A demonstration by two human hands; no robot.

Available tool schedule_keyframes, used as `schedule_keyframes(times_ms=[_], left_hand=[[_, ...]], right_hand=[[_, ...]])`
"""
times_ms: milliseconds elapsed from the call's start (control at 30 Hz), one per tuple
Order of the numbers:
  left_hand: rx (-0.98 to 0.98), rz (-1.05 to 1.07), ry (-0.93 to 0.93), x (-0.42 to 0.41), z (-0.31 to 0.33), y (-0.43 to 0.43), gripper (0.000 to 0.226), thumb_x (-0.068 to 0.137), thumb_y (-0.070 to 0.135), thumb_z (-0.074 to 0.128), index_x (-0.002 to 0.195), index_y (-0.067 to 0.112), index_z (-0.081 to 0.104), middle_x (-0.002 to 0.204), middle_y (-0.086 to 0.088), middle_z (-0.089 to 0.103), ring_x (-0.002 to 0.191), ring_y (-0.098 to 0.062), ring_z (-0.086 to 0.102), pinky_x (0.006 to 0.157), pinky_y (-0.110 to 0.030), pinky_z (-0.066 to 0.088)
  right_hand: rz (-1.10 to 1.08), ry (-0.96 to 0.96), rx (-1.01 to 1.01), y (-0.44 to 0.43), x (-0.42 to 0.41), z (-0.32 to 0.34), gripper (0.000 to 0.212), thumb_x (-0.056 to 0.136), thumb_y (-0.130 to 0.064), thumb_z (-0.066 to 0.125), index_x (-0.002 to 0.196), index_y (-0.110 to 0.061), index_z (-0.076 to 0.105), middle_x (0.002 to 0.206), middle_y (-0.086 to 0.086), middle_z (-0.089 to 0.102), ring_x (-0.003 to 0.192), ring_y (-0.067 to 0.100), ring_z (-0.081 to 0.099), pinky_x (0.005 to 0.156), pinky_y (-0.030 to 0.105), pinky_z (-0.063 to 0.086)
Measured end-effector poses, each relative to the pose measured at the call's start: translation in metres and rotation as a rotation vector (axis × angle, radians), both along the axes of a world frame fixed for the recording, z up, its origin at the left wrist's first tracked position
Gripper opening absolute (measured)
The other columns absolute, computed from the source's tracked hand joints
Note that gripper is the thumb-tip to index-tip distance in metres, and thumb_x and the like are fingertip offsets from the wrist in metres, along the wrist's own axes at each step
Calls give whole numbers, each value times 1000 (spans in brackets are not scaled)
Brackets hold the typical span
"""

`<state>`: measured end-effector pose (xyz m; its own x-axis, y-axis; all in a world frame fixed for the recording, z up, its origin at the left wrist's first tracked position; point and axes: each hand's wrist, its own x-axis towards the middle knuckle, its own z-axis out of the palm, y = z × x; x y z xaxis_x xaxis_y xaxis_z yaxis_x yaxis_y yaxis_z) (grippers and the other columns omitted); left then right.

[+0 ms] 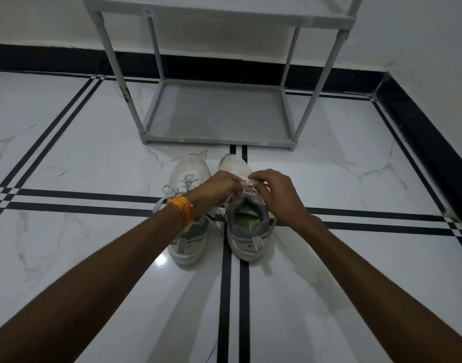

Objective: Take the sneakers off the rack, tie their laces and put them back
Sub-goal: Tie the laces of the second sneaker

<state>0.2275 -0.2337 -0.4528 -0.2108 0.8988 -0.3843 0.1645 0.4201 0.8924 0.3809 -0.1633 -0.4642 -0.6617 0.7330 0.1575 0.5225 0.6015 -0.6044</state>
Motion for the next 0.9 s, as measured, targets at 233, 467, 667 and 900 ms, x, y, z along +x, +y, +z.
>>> schedule_keyframes(times_ms=[233, 467, 667, 900], left_hand=[[-1, 66, -77, 0, -5, -2, 26, 91, 9, 52, 76, -7, 66, 58, 0, 60, 63, -15, 50, 64, -28, 42], [31, 86, -44, 2, -1, -5, 25, 93, 10, 56, 98, -11, 70, 69, 0, 65, 74, -15, 56, 69, -26, 46], [106, 130, -48, -11, 9, -9, 21, 95, 5, 53, 106, -2, 70, 80, -12, 71, 61, -7, 68, 60, -15, 54], [115, -78, 853, -29, -18, -23, 16, 84, 16, 67, 94, 12, 78, 87, -8, 77, 79, -23, 69, 77, -31, 54]], right_hand=[[18, 102, 207, -5, 4, 10, 18, 82, -20, 66, 99, -14, 66, 97, 1, 65, 86, 16, 59, 75, 29, 51], [107, 33, 185, -2, 1, 11, 12, 87, -22, 68, 91, -10, 71, 84, 4, 72, 72, 16, 60, 70, 30, 51], [7, 55, 150, 2, 7, 10, 15, 91, -23, 65, 83, -11, 65, 76, -1, 66, 67, 14, 54, 64, 27, 44], [-72, -212, 85, 13, 52, -16, 14, 92, -21, 59, 83, -11, 60, 74, 3, 62, 68, 23, 57, 63, 34, 44]])
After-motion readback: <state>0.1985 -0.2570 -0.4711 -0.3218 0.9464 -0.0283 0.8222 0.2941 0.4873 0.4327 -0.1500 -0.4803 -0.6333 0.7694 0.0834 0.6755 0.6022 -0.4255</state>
